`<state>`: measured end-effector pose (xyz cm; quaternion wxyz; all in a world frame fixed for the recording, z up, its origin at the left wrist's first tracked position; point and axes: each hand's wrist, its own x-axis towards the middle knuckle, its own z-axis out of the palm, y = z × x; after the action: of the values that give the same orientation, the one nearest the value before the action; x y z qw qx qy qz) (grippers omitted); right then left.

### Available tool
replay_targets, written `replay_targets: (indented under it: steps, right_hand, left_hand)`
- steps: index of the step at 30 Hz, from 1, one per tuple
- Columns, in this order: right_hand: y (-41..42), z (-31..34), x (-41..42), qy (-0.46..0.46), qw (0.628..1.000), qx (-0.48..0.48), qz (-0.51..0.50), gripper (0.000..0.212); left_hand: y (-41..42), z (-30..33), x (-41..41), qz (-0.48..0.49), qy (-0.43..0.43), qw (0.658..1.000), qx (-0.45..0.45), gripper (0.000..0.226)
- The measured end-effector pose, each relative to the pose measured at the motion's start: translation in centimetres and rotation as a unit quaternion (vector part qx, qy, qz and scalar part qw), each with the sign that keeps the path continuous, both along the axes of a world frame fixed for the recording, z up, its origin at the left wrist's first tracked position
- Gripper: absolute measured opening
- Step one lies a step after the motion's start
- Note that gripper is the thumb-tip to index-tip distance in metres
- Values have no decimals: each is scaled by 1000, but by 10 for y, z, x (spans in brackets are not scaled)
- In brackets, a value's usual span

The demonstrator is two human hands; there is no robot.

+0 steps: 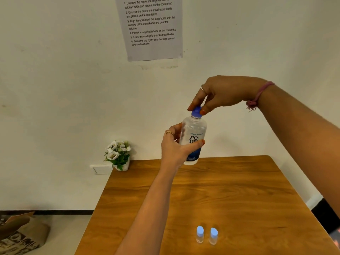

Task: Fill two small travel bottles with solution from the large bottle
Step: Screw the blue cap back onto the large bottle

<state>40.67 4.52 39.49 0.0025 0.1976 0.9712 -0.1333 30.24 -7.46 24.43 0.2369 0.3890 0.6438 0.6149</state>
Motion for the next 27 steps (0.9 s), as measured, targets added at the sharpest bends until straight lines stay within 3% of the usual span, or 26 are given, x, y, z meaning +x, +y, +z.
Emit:
replay_targets:
  steps: [6,12,16,19,23,27]
  right_hand:
    - [-5,-17,-7,77,996,-7,-52,32]
    - [-7,-4,-1,4,999,24,-34,65]
    - [-3,-4,1,-24,999,-12,20,42]
    - [-5,-15,-5,31,999,13,-11,33]
    - [-10,-25,-13,49,996,50,-60,45]
    - [-7,-10,-7,-31,996,77,-42,69]
  left_hand:
    - [0,-3,2,14,-21,1000,3,67]
    - [-2,-4,-1,5,-24,1000,6,67]
    - [-1,-5,-1,5,-20,1000,5,66]
    - [0,-6,0,1,-27,1000,2,65]
    - [1,-7,0,8,-32,999,2,64]
    - [0,-9,-1,0,-39,999,4,65]
